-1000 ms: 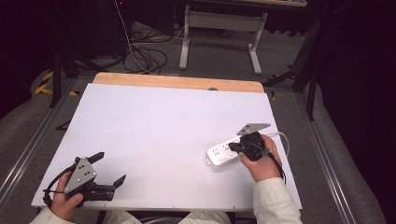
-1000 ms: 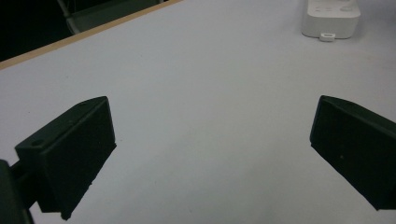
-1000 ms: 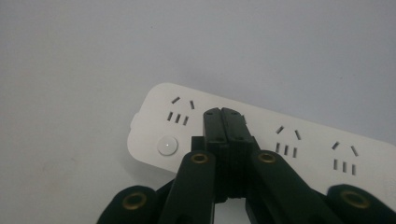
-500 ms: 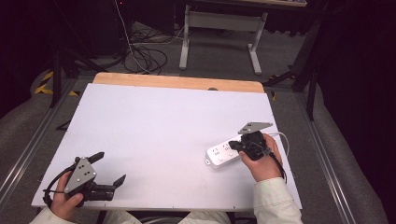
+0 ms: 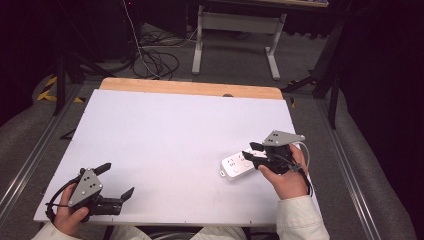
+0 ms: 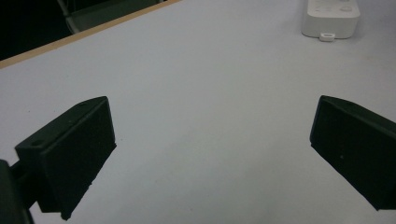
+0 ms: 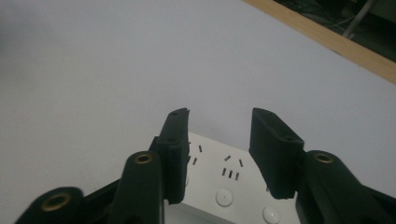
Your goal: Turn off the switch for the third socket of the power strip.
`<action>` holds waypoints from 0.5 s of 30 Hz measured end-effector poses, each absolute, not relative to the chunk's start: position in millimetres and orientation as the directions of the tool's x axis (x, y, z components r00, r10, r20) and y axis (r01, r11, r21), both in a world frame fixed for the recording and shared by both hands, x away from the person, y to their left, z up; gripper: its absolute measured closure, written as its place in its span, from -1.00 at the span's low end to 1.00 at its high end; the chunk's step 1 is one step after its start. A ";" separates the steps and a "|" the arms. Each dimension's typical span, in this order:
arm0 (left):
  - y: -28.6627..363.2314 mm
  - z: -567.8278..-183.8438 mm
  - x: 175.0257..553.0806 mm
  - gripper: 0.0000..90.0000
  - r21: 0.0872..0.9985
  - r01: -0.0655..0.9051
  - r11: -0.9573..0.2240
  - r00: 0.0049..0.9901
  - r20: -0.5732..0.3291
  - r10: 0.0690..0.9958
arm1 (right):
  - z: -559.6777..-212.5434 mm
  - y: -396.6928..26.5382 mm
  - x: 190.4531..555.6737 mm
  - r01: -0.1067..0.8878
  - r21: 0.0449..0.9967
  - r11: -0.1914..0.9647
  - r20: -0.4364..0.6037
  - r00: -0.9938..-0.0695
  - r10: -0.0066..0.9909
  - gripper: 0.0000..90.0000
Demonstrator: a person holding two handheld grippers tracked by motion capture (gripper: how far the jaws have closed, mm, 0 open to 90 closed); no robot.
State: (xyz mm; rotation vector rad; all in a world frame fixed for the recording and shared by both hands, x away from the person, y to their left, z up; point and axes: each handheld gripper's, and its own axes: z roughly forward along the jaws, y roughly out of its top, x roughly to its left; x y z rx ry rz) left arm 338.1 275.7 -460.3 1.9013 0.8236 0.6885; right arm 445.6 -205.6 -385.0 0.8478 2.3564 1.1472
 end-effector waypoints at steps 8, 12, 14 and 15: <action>276.1 -460.1 337.9 -0.99 0.900 0.262 -0.348 0.620 0.119 0.775 | -386.3 -218.2 427.7 0.396 0.825 0.403 -0.009 -0.705 0.709 -0.10; 276.3 -460.3 338.2 -0.99 0.900 0.263 -0.347 0.618 0.119 0.777 | -390.1 -224.6 418.8 0.380 0.849 0.367 0.008 -0.704 0.710 -0.25; 276.8 -460.1 337.9 -0.99 0.901 0.264 -0.344 0.618 0.116 0.777 | -392.9 -226.9 414.4 0.370 0.857 0.359 0.006 -0.703 0.711 -0.31; 277.0 -460.0 337.9 -0.99 0.902 0.264 -0.342 0.618 0.115 0.778 | -392.9 -226.9 414.4 0.370 0.857 0.359 0.006 -0.703 0.711 -0.31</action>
